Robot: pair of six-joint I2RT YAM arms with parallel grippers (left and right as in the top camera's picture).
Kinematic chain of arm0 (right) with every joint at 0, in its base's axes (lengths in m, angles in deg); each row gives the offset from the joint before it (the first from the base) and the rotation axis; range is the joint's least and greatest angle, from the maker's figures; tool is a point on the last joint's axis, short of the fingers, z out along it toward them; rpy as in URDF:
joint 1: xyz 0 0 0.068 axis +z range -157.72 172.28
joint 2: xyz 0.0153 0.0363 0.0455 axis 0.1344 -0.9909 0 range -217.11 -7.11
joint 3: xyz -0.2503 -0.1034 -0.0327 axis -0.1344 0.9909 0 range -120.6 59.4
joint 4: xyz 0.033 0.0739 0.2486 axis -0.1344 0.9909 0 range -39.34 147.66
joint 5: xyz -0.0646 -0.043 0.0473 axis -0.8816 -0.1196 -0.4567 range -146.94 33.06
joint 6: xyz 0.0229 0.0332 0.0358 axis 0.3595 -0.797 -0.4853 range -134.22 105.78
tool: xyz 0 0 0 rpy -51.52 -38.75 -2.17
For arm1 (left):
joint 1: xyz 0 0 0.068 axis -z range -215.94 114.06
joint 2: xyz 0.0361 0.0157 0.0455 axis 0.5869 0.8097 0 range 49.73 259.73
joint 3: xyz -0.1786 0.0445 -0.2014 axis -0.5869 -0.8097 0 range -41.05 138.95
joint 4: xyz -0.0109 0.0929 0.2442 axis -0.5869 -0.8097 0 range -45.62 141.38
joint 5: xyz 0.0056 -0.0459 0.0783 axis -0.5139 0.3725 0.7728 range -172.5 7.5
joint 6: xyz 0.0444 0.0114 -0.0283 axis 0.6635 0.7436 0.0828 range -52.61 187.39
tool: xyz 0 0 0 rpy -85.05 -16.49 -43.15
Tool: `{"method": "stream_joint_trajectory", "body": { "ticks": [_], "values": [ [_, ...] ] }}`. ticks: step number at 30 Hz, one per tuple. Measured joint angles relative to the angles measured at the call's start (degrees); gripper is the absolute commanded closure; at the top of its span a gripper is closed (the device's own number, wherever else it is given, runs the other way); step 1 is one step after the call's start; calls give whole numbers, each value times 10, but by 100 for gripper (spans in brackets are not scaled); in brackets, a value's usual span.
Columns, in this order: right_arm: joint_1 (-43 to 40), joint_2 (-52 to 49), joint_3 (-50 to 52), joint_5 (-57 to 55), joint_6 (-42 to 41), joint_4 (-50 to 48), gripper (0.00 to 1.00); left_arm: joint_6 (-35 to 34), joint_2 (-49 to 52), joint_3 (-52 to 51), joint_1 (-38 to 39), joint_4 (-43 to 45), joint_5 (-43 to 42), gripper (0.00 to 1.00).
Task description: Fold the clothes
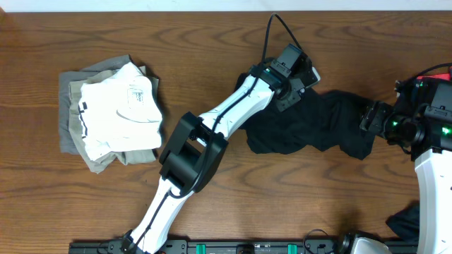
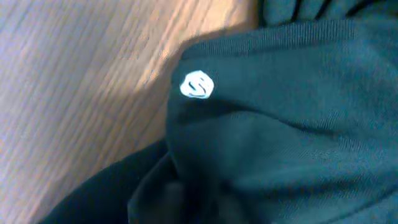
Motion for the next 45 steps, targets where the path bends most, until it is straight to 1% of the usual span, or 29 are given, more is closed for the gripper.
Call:
{"method": "stream_joint_trajectory", "body": {
  "ticks": [3, 8, 10, 15, 18, 20, 22, 25, 30, 34, 35, 36, 38, 39, 40, 45],
  "values": [
    [0, 0, 0, 0, 0, 0, 33, -2, 0, 0, 1, -35, 21, 94],
    [0, 0, 0, -1, 0, -11, 34, -15, -34, 1, 1, -98, 100, 94],
    [0, 0, 0, -1, 0, -19, 34, -16, -77, 1, -1, -123, 130, 94],
    [0, -1, 0, -2, 0, -26, 34, -24, -205, 7, -16, -183, 167, 94],
    [0, -10, 0, -2, 0, -22, 33, -44, -267, 19, -42, -223, 187, 94],
    [0, -23, 0, -2, 0, -15, 33, -57, -288, 22, -63, -247, 195, 94],
    [3, -43, 2, 0, 1, -14, 34, -71, -295, 22, -83, -267, 202, 94],
    [12, -77, 18, 21, 8, -29, 31, -87, -290, 22, -106, -285, 206, 94],
    [40, -145, 64, 111, 60, -88, 28, -97, -288, 22, -111, -288, 212, 94],
    [75, -181, 94, 146, 94, -140, 27, -105, -288, 22, -110, -288, 212, 94],
    [87, -186, 99, 150, 100, -153, 34, -106, -288, 22, -110, -288, 212, 94],
    [98, -191, 103, 155, 106, -161, 50, -106, -288, 22, -110, -288, 212, 94],
    [116, -196, 106, 162, 114, -172, 75, -107, -288, 22, -110, -288, 213, 94],
    [122, -197, 107, 166, 115, -179, 90, -108, -288, 22, -110, -289, 216, 94],
    [127, -198, 107, 170, 113, -186, 99, -111, -288, 22, -110, -289, 220, 94],
    [119, -195, 101, 176, 107, -176, 99, -131, -288, 22, -109, -299, 274, 94]
  ]
}}
